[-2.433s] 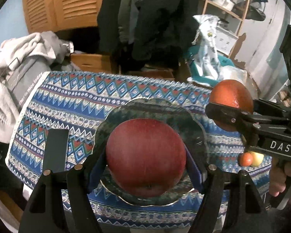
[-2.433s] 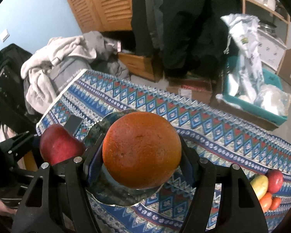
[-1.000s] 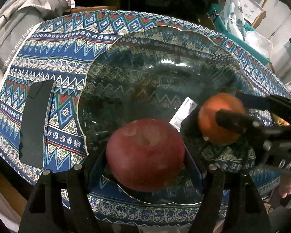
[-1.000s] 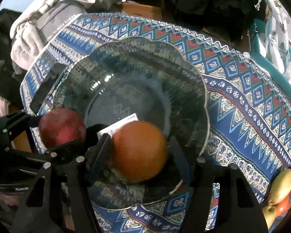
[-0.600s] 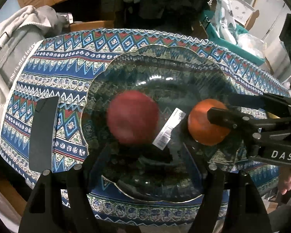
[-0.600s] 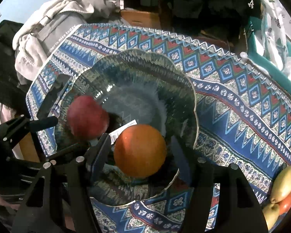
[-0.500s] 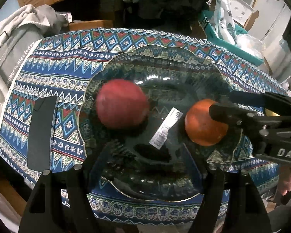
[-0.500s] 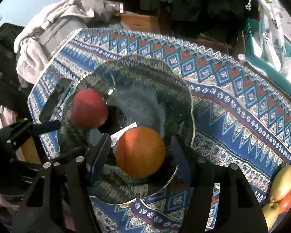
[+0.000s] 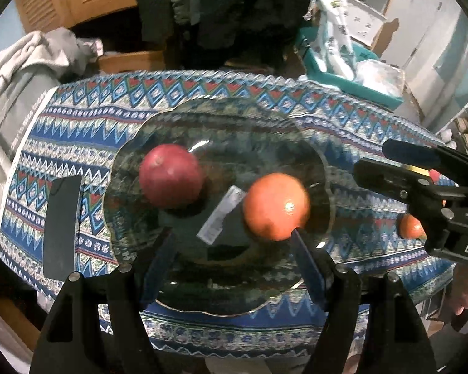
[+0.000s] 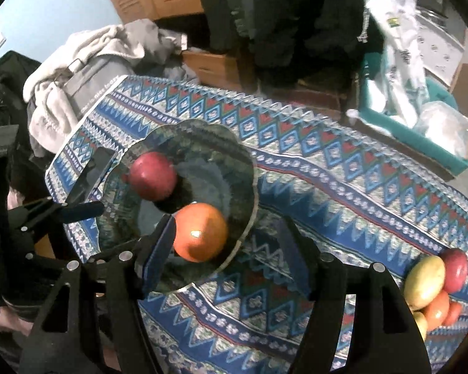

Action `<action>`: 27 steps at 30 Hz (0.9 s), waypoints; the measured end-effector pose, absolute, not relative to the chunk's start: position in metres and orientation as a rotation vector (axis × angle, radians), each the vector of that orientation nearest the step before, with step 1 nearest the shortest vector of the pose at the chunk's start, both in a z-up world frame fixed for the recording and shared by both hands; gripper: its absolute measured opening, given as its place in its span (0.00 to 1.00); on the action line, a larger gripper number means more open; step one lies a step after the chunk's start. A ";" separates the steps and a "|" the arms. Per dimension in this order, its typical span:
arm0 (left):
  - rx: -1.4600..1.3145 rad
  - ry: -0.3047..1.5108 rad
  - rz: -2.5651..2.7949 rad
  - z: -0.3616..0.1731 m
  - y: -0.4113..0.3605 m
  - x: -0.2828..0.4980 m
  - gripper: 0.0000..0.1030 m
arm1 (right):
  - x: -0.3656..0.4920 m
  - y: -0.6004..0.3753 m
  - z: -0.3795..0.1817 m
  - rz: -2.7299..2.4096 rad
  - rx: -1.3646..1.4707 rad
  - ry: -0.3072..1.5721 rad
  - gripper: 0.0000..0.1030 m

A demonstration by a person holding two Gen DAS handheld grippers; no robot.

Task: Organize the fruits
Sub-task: 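Lower the apple and orange onto the glass plate and open both grippers, then move both tools back to the fruit cluster, right toward the large pear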

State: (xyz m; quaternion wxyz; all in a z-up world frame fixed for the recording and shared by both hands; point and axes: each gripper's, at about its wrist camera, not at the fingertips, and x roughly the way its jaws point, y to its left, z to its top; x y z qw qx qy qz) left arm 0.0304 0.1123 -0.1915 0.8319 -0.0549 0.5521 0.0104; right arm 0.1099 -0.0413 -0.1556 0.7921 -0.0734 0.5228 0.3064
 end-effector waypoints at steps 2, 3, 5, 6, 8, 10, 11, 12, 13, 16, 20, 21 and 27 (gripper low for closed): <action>-0.110 1.163 0.007 -0.186 0.105 0.030 0.74 | 0.108 -0.050 -0.150 0.641 -0.164 1.113 0.67; -0.107 1.158 -0.003 -0.183 0.100 0.030 0.74 | 0.107 -0.056 -0.147 0.623 -0.174 1.108 0.67; -0.101 1.150 -0.021 -0.177 0.091 0.031 0.74 | 0.104 -0.066 -0.141 0.611 -0.170 1.097 0.67; -0.097 1.146 -0.027 -0.175 0.087 0.031 0.74 | 0.103 -0.071 -0.140 0.602 -0.167 1.094 0.67; -0.086 1.137 -0.042 -0.171 0.079 0.031 0.74 | 0.102 -0.081 -0.136 0.582 -0.157 1.093 0.67; -0.077 1.129 -0.056 -0.166 0.070 0.031 0.74 | 0.101 -0.096 -0.132 0.565 -0.136 1.091 0.68; -0.072 1.125 -0.063 -0.164 0.065 0.031 0.74 | 0.100 -0.101 -0.131 0.552 -0.138 1.090 0.69; -0.064 1.121 -0.069 -0.162 0.060 0.031 0.74 | 0.099 -0.106 -0.129 0.544 -0.140 1.088 0.69; -0.055 1.118 -0.074 -0.160 0.056 0.031 0.74 | 0.098 -0.112 -0.128 0.536 -0.137 1.085 0.69; -0.036 1.109 -0.089 -0.156 0.042 0.031 0.74 | 0.095 -0.126 -0.125 0.517 -0.119 1.090 0.69; -0.019 1.105 -0.116 -0.151 0.023 0.031 0.74 | 0.091 -0.153 -0.122 0.467 -0.114 1.087 0.71; -0.014 1.103 -0.126 -0.149 0.016 0.031 0.74 | 0.089 -0.161 -0.122 0.452 -0.116 1.086 0.72; 0.037 1.084 -0.179 -0.142 -0.018 0.031 0.74 | 0.085 -0.201 -0.130 0.387 -0.084 1.105 0.73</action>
